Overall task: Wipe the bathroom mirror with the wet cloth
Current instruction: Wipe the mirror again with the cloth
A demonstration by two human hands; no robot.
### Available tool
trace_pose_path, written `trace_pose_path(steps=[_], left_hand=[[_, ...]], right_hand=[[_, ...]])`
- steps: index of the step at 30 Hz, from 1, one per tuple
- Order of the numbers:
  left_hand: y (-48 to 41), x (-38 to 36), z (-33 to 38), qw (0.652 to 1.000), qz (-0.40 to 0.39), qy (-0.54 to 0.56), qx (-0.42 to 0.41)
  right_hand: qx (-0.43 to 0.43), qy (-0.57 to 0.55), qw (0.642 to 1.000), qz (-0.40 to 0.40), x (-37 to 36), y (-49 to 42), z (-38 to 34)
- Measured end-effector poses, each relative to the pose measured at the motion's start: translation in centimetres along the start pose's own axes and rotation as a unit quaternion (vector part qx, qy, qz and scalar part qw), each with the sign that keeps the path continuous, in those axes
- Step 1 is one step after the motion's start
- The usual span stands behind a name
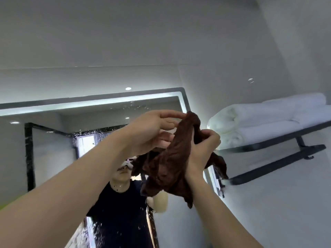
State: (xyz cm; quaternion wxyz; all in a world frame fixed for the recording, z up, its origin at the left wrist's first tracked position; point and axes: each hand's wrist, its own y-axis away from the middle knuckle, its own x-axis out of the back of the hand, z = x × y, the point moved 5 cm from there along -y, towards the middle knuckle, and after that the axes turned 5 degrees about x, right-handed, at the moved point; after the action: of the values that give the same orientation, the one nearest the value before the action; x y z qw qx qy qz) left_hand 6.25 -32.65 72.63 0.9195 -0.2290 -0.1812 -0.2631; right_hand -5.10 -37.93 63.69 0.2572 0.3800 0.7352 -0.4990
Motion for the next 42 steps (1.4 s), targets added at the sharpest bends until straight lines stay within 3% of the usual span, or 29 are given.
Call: trace_pose_path(steps=[2,3,4,5,7,9,11,13,15,21,29,34,42], left_hand=[[-0.9,1.8,-0.4,0.995,0.083,-0.043,-0.029],[-1.4,3.0,-0.6,0.978,0.146,-0.136,-0.051],[-1.8,4.2,-0.7,0.933,0.213,-0.281,-0.070],[-2.4,5.4,-1.1,0.866,0.255,-0.425,-0.066],[-3.3,7.7,-2.2,0.736,0.311,-0.601,-0.014],[-3.7,10.0,-2.7,0.662,0.342,-0.666,0.037],[-3.9,11.8,-3.4,0.627,0.340,-0.695,0.085],[-4.0,13.3,-4.4,0.626,0.334,-0.695,0.115],[-4.2,14.0,-5.3,0.635,0.331,-0.688,0.118],[-4.3,14.4,-5.7,0.631,0.336,-0.695,0.085],[-4.5,14.3,-5.9,0.638,0.322,-0.697,0.064],[-4.7,14.3,-5.8,0.631,0.322,-0.703,0.066],[-5.2,14.7,-5.9,0.622,0.333,-0.704,0.080]], right_hand=[[0.072,0.059,0.995,-0.026,-2.2,-2.7,-0.1],[0.111,0.089,0.989,-0.044,-3.6,-4.3,0.0],[0.153,0.117,0.980,-0.059,-4.9,-5.8,0.3],[0.200,0.150,0.965,-0.079,-6.3,-7.1,0.7],[0.259,0.265,0.916,-0.154,-8.9,-8.4,3.1],[0.306,0.394,0.836,-0.228,-9.7,-7.6,6.0],[0.359,0.457,0.769,-0.265,-8.5,-5.8,7.7],[0.360,0.484,0.745,-0.285,-7.0,-4.4,7.9],[0.327,0.502,0.745,-0.295,-6.1,-3.8,7.7],[0.220,0.378,0.850,-0.293,-7.1,-3.5,7.9],[0.255,0.445,0.826,-0.236,-15.1,-7.3,6.2],[0.299,0.445,0.807,-0.247,-20.9,-8.1,4.0],[0.438,0.348,0.768,-0.311,-17.6,-6.8,4.6]])
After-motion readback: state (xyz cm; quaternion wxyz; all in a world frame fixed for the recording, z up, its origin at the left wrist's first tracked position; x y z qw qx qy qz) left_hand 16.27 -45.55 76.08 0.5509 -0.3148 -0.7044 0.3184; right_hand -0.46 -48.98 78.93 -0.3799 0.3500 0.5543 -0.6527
